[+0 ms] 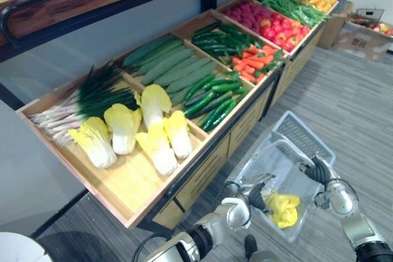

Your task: Pick vegetable in the basket

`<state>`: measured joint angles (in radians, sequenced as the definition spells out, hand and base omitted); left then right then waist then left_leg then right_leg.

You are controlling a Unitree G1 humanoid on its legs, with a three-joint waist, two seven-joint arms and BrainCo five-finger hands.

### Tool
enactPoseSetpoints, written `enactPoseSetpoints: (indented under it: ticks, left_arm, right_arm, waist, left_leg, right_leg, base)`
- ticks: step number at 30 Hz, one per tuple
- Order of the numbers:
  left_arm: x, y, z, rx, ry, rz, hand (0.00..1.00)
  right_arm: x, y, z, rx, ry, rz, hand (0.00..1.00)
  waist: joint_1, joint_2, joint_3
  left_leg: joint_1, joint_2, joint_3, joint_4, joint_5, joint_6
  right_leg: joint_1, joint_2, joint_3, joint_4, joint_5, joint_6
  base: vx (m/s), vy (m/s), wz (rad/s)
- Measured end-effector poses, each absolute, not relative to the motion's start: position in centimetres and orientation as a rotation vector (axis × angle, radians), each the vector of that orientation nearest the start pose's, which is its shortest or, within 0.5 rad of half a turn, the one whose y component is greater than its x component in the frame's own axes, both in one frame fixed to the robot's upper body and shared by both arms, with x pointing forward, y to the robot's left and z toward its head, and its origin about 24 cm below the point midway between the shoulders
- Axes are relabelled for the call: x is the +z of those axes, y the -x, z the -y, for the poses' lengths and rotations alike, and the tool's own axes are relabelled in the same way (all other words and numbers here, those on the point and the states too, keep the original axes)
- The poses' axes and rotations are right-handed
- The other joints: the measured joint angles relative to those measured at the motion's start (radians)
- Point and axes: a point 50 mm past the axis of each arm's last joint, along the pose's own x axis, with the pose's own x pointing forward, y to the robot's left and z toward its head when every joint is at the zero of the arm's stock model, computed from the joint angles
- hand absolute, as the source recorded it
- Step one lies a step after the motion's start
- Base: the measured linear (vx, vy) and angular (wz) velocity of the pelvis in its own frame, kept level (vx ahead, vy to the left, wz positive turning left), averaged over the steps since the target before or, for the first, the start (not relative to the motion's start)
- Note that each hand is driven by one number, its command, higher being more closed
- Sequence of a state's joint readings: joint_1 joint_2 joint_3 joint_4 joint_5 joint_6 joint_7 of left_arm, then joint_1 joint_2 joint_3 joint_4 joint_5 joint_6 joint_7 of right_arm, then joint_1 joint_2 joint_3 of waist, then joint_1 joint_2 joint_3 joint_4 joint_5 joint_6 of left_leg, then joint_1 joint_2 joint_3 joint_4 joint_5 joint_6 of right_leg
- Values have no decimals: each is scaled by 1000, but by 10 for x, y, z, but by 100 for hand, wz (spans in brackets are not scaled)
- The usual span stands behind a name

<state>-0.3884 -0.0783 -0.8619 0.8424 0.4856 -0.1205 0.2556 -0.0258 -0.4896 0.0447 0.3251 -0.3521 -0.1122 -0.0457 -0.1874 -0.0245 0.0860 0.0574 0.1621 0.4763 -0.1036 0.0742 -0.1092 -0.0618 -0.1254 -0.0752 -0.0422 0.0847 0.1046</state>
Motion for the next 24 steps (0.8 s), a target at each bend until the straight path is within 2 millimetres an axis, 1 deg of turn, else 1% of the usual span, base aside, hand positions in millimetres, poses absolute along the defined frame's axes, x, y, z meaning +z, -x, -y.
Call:
enactPoseSetpoints:
  ticks: [8, 11, 13, 14, 15, 16, 17, 18, 19, 20, 21, 22, 23, 24]
  left_arm:
    - [-42, -228, 29, -781, -860, 40, 0]
    - [-39, -228, 31, -780, -849, 51, 0]
    - [-25, -229, 38, -788, -780, 87, 0]
    - [-11, -230, 45, -794, -713, 128, 0]
    - [-3, -229, 48, -798, -677, 151, 0]
    - [19, -228, 53, -797, -568, 215, 0]
    - [27, -227, 52, -794, -525, 239, 0]
    - [40, -226, 47, -784, -454, 277, 0]
    - [49, -227, 40, -763, -412, 302, 0]
    - [60, -231, 25, -716, -384, 333, 0]
    - [64, -233, 16, -687, -359, 341, 0]
    - [74, -237, -12, -595, -348, 369, 0]
    - [77, -238, -24, -555, -350, 378, 0]
    - [81, -238, -40, -500, -355, 389, 0]
  right_arm:
    - [11, -248, 256, 24, 840, -186, 100]
    - [11, -248, 256, 24, 840, -187, 100]
    - [9, -246, 259, 14, 838, -200, 100]
    - [8, -243, 264, -4, 835, -213, 100]
    - [8, -242, 267, -16, 833, -221, 100]
    - [5, -238, 277, -54, 828, -253, 100]
    - [3, -236, 281, -66, 826, -267, 100]
    - [-1, -230, 290, -90, 826, -304, 100]
    - [-6, -224, 296, -106, 827, -338, 100]
    - [-14, -215, 303, -120, 834, -385, 100]
    - [-17, -211, 306, -124, 837, -408, 100]
    - [-28, -198, 313, -131, 843, -476, 100]
    - [-33, -192, 315, -131, 841, -505, 100]
    - [-40, -185, 318, -129, 838, -546, 100]
  waist:
    - [0, 0, 0]
    - [0, 0, 0]
    - [3, 0, 0]
    - [10, 1, -1]
    - [11, 2, -1]
    - [13, 3, -2]
    - [19, 4, -2]
    - [32, 6, -4]
    - [34, 8, -6]
    - [41, 13, -10]
    - [44, 15, -11]
    - [52, 22, -17]
    - [56, 24, -19]
    - [59, 26, -21]
  left_leg:
    - [-2, 1, -16, 0, 0, 0]
    - [-2, 1, -18, 0, -1, -1]
    - [-6, 0, -23, 0, -1, -1]
    - [-10, 0, -29, 0, -1, -1]
    - [-13, 0, -35, 0, -1, 0]
    - [-22, -2, -52, 0, 1, 2]
    - [-22, -2, -55, 0, 1, 2]
    - [-22, -1, -61, 0, 1, 2]
    - [-22, -1, -74, 0, 2, 2]
    - [-22, -1, -85, 0, 2, 3]
    - [-22, -1, -90, 0, 2, 3]
    - [-24, -2, -107, 0, 2, 3]
    - [-25, -2, -111, 0, 3, 3]
    - [-27, -3, -119, 0, 3, 4]
  right_leg:
    - [0, 0, -4, 3, 0, 0]
    - [0, -1, -4, 4, -4, 5]
    - [0, -3, -10, 5, -4, 6]
    - [-1, -3, -16, 5, -5, 6]
    - [-1, -4, -21, 5, -5, 6]
    - [1, -5, -37, 5, -5, 6]
    - [2, -5, -39, 5, -5, 6]
    - [7, -5, -45, 5, -5, 6]
    - [15, -6, -57, 4, -6, 4]
    - [22, -7, -71, 6, -9, 3]
    - [26, -8, -77, 6, -11, 3]
    - [34, -10, -93, 7, -17, 4]
    - [36, -10, -97, 8, -18, 4]
    - [40, -11, -105, 8, -19, 4]
  base:
    - [1, -1, 0]
    - [4, -1, 1]
    - [12, -5, 8]
    - [13, -8, 12]
    - [21, -13, 27]
    - [19, -9, 24]
    - [29, -8, 23]
    - [33, -6, 19]
    - [41, -7, 29]
    - [28, -6, 29]
    - [34, -5, 34]
    - [31, -4, 25]
    - [38, -5, 27]
    - [28, -2, 36]
